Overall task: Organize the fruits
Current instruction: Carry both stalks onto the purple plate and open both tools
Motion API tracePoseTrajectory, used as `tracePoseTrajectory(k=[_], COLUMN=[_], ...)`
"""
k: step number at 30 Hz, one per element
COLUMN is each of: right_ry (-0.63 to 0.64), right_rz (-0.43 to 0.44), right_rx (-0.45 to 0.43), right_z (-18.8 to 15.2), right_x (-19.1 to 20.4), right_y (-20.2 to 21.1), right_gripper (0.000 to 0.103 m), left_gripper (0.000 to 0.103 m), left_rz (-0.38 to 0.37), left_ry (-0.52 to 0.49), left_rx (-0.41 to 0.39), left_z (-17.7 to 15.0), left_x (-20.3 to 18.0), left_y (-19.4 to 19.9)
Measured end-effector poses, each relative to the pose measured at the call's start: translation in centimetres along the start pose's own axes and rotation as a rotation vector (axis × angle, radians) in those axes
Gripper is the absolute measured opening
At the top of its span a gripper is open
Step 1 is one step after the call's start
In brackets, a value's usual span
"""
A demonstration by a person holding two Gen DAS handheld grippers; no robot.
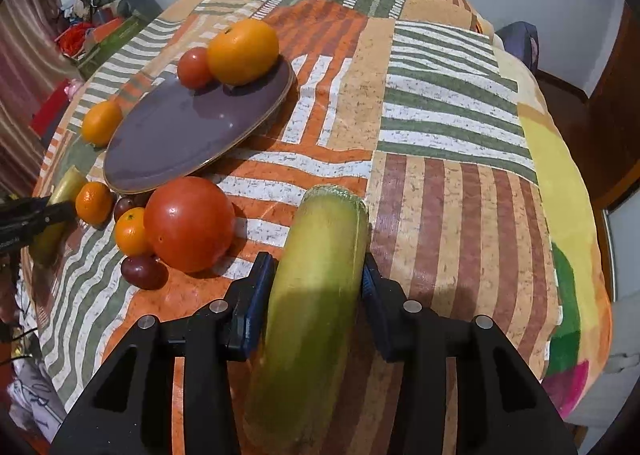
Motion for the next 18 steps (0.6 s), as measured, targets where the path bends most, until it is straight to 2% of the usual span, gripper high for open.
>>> tracePoseTrajectory(k=[6, 18], right_ry=[0.015, 0.088], right_rz=[0.0, 0.014], right_rx=[-0.056, -0.183], right_z=[0.6, 4.4], right_x=[0.1, 2.2], right_y=[1.3, 3.4], right_gripper=[0.036, 0.035], left_gripper=[0.036, 0.035], left_rz=[0.008, -0.003], left_ry=[-0.013, -0.03], left_rx=[-0.067, -0.164], left_z=[1.7, 5.8], left_x=[-0.9, -2.4], left_y=[2.0, 4.4])
Point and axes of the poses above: each gripper's, at about its wrist camera, not at the fingertips, and y roughly against the way its jaws point, x to its left, z to its top, the point moved 2 cm from there along -y, roughly the way its jaws point, and after that the axes turned 1 degree about x, right-handed, at the moved point
